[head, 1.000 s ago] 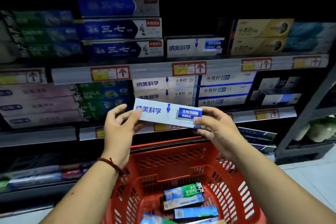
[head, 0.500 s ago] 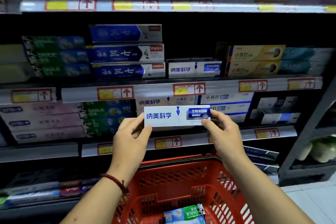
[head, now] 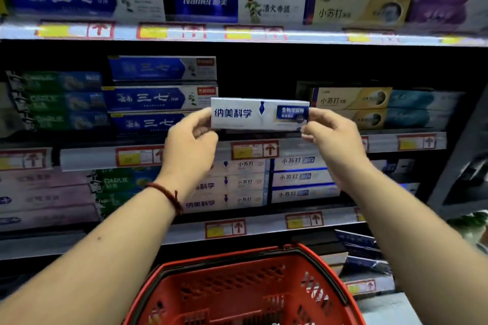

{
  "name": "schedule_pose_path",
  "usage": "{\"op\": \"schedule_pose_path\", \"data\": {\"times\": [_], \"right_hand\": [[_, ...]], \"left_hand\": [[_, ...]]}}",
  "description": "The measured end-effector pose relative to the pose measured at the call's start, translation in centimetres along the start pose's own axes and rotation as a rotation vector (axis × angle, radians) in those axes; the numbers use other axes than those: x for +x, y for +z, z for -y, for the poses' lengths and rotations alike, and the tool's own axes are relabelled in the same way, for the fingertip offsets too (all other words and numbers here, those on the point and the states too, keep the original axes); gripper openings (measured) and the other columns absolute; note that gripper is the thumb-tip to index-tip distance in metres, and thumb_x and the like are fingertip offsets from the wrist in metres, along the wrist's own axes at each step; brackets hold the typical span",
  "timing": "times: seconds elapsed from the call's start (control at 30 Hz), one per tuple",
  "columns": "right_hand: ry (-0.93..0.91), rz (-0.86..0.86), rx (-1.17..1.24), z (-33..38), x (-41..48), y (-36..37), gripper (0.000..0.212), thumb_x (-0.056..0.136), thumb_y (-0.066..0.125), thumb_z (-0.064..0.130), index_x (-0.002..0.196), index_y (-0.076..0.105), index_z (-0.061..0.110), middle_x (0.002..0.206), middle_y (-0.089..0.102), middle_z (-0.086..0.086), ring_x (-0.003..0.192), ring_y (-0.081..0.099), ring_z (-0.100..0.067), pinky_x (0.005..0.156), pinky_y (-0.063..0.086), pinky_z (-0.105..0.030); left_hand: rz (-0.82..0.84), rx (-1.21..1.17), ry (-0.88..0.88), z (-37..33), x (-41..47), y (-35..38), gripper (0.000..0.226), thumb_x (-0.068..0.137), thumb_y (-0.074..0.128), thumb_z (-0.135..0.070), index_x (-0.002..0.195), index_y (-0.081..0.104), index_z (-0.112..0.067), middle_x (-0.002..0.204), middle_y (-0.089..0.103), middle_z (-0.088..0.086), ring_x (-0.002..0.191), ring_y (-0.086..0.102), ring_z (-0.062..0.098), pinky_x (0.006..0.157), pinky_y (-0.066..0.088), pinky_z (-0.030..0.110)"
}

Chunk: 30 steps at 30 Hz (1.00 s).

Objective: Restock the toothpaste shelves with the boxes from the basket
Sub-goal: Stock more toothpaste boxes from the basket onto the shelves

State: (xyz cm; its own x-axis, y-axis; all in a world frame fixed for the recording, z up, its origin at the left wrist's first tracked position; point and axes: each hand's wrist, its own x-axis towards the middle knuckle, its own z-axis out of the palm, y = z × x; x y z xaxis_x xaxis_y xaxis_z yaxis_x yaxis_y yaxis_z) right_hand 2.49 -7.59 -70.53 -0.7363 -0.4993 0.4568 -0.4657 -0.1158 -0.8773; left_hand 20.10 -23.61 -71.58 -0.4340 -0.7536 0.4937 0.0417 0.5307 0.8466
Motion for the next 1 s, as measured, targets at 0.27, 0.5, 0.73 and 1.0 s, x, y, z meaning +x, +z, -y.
{"op": "schedule_pose_path", "data": {"times": [0.27,0.5,0.73,1.0], "right_hand": [[0.012,-0.008,-0.090,-1.3,5.8,0.0,0.042,0.082,0.056,-0.010,0.112,0.068,0.018,0.099,0.072,0.000,0.092,0.067,-0.017,0.076,0.054,-0.029],[0.062,-0.035,-0.099,-2.9,6.8,0.9,0.032,0.091,0.060,-0.002,0.110,0.059,0.023,0.092,0.064,0.007,0.083,0.058,-0.011,0.067,0.047,-0.024],[0.083,-0.101,-0.109,-3.8,6.6,2.0,0.031,0.092,0.057,-0.003,0.109,0.056,0.023,0.086,0.058,0.006,0.072,0.051,-0.011,0.057,0.042,-0.021],[0.116,-0.101,-0.079,-3.9,6.5,2.7,0.034,0.089,0.061,0.002,0.119,0.064,0.017,0.104,0.069,-0.004,0.092,0.064,-0.018,0.076,0.053,-0.029]], "left_hand": [[-0.015,0.118,0.003,-1.0,3.9,2.7,0.031,0.091,0.061,-0.018,0.115,0.067,-0.035,0.106,0.070,-0.008,0.099,0.065,0.014,0.086,0.057,0.033],[0.028,0.225,-0.036,0.1,4.4,4.0,0.025,0.094,0.060,-0.019,0.117,0.068,-0.025,0.097,0.069,-0.007,0.091,0.064,0.018,0.078,0.054,0.032],[0.055,0.276,-0.091,1.0,4.2,4.9,0.019,0.091,0.060,-0.023,0.109,0.065,-0.018,0.101,0.069,0.006,0.088,0.066,0.028,0.067,0.050,0.032],[0.074,0.235,-0.152,0.8,4.9,5.4,0.024,0.092,0.065,-0.020,0.115,0.064,-0.012,0.108,0.066,0.004,0.086,0.061,0.012,0.063,0.050,0.021]]}}
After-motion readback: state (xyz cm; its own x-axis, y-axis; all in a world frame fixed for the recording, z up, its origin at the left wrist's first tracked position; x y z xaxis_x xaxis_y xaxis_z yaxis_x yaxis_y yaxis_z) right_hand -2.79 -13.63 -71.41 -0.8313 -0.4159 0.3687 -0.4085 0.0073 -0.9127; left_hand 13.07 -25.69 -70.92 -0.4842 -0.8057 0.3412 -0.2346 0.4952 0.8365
